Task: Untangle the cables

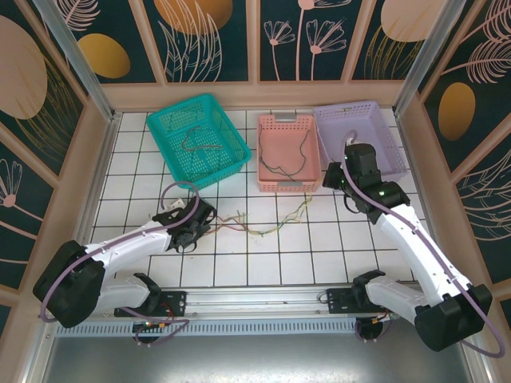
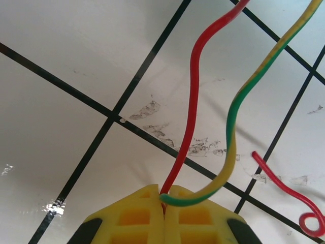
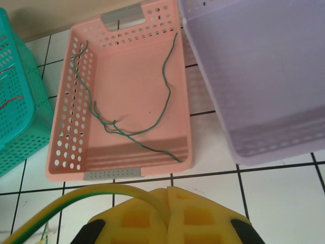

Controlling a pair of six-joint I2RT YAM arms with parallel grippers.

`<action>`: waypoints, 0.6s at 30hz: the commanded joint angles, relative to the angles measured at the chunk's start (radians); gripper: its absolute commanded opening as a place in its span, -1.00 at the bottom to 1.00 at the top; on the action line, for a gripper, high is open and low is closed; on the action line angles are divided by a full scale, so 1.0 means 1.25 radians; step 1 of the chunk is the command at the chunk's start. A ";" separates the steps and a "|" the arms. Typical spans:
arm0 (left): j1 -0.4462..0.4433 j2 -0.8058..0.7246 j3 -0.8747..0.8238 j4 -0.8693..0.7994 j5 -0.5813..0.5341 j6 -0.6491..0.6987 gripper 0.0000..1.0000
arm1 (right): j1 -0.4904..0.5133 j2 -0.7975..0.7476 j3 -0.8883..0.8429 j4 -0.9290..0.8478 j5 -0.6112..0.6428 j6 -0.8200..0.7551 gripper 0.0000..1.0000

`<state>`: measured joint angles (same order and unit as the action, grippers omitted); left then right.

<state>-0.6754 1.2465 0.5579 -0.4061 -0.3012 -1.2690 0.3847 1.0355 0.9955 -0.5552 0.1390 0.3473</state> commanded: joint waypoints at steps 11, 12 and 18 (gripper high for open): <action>0.000 -0.034 0.060 -0.007 0.004 0.029 -0.17 | -0.014 -0.015 -0.018 0.013 -0.117 0.052 -1.00; 0.000 -0.035 0.074 -0.004 0.019 0.032 -0.04 | -0.014 -0.012 -0.028 0.020 -0.136 0.064 -1.00; 0.000 -0.048 0.174 -0.054 0.069 0.038 0.33 | -0.005 -0.011 -0.080 0.063 -0.181 0.141 -1.00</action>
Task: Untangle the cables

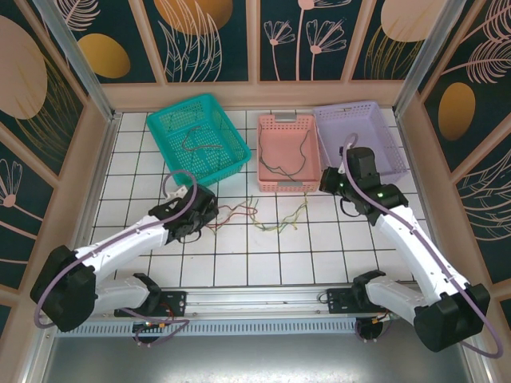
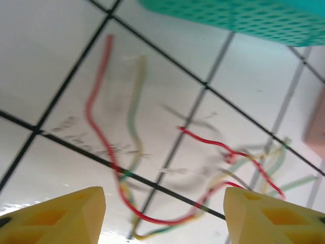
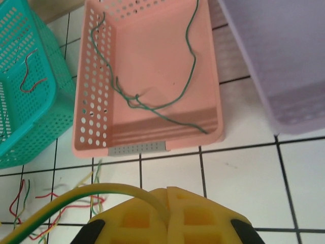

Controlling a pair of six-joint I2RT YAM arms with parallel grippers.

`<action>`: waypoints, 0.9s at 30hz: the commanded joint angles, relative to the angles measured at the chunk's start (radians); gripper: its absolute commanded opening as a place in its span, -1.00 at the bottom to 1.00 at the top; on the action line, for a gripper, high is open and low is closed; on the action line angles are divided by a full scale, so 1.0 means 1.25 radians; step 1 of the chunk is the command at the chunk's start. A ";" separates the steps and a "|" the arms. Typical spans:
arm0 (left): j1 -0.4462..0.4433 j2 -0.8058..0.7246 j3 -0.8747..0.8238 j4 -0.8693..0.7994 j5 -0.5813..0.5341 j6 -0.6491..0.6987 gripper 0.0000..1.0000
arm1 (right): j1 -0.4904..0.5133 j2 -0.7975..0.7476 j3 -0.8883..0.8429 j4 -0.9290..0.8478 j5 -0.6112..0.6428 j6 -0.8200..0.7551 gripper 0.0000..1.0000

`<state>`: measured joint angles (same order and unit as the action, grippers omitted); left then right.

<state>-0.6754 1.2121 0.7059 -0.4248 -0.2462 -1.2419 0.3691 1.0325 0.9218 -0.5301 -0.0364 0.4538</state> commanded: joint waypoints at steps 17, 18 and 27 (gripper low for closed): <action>-0.075 0.264 0.060 0.294 0.364 -0.090 0.43 | 0.013 0.010 -0.054 0.062 -0.094 0.078 -1.00; -0.077 0.283 0.069 0.306 0.358 -0.090 0.42 | 0.013 0.008 -0.052 0.057 -0.094 0.075 -1.00; -0.089 0.433 0.113 0.262 0.317 -0.052 -0.11 | 0.010 -0.012 -0.045 0.036 -0.094 0.060 -1.00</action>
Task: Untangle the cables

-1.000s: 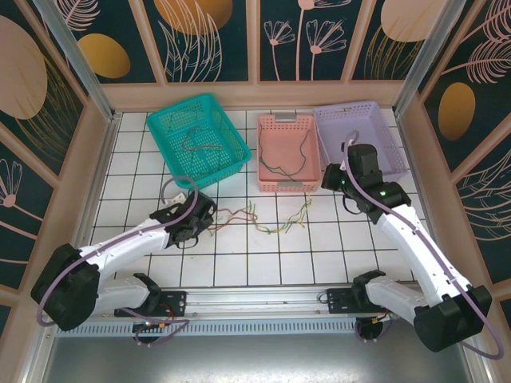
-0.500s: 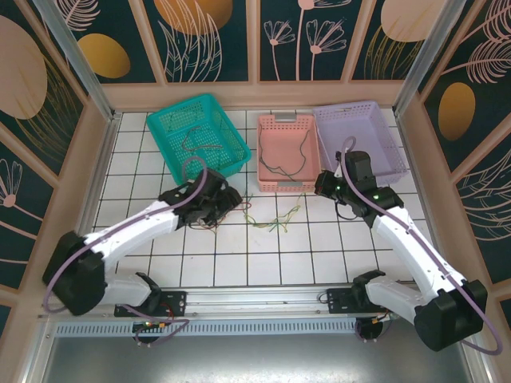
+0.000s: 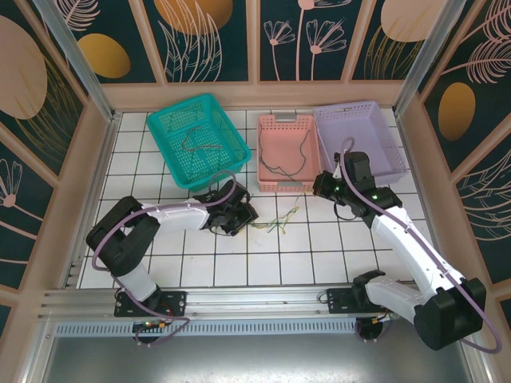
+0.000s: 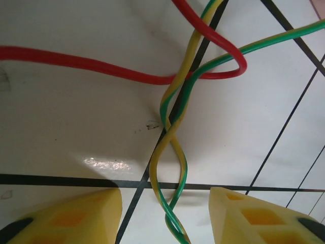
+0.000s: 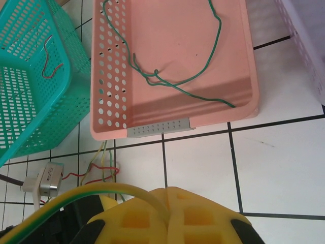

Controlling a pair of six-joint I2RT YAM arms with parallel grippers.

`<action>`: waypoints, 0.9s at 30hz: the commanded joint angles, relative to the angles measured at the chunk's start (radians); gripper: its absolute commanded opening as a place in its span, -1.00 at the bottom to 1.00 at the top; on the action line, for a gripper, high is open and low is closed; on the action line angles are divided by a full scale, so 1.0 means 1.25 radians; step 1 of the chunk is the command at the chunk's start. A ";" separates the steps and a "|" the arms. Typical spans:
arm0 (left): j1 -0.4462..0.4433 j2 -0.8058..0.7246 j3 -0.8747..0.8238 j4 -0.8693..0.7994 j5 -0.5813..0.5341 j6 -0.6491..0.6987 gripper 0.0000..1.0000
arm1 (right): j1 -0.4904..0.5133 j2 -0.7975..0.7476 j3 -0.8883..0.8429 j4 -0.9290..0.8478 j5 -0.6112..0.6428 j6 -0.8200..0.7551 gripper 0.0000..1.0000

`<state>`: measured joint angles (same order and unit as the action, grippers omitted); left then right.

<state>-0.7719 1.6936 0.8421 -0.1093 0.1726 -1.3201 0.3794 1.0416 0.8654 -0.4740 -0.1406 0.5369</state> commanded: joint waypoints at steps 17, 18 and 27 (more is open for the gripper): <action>-0.012 -0.107 -0.104 -0.108 -0.231 0.019 -1.00 | -0.100 -0.066 0.113 -0.083 0.221 -0.024 -1.00; -0.011 -0.111 -0.113 -0.105 -0.231 0.016 -1.00 | -0.108 -0.061 0.126 -0.086 0.235 -0.020 -1.00; -0.012 -0.103 -0.100 -0.131 -0.262 0.025 -1.00 | -0.182 -0.026 0.261 -0.070 0.264 -0.018 -1.00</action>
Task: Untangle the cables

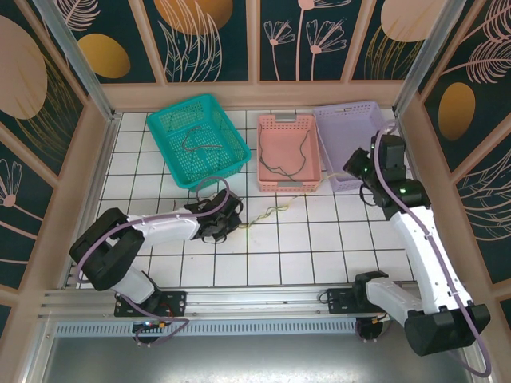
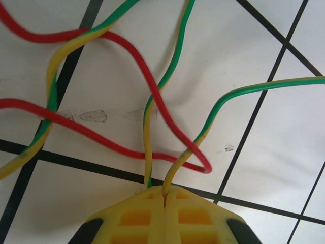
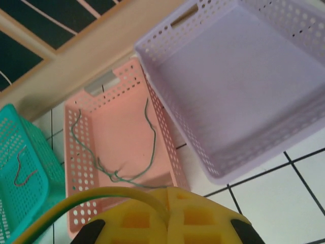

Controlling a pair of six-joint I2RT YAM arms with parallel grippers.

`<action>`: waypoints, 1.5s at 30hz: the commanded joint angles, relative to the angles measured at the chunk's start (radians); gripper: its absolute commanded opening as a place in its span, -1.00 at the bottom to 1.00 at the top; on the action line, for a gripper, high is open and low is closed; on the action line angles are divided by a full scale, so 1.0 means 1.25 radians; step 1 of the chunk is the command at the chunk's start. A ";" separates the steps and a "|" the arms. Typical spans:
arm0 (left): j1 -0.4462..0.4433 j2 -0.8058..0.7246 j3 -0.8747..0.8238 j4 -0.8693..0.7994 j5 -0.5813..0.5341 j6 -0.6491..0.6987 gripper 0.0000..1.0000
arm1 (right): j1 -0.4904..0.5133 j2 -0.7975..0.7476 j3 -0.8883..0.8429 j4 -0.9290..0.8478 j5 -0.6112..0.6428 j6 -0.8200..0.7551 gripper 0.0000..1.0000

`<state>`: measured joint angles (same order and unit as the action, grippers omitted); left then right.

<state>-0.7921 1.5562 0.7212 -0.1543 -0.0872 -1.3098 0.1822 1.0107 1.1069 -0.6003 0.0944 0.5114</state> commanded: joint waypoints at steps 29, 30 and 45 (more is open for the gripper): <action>0.005 -0.122 0.221 -0.179 -0.129 0.087 0.16 | -0.045 0.098 0.415 0.274 -0.219 0.005 -1.00; 0.006 -0.130 0.250 -0.191 -0.134 0.086 0.20 | -0.046 0.102 0.411 0.297 -0.248 0.018 -1.00; 0.121 -0.149 0.281 0.021 0.099 -0.094 0.48 | -0.041 0.127 0.293 0.492 -0.584 0.127 -1.00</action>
<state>-0.6689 1.3586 1.0843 -0.1745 -0.0383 -1.3937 0.1307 1.1763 1.5116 -0.1070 -0.4820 0.6159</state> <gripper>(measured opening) 0.740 0.054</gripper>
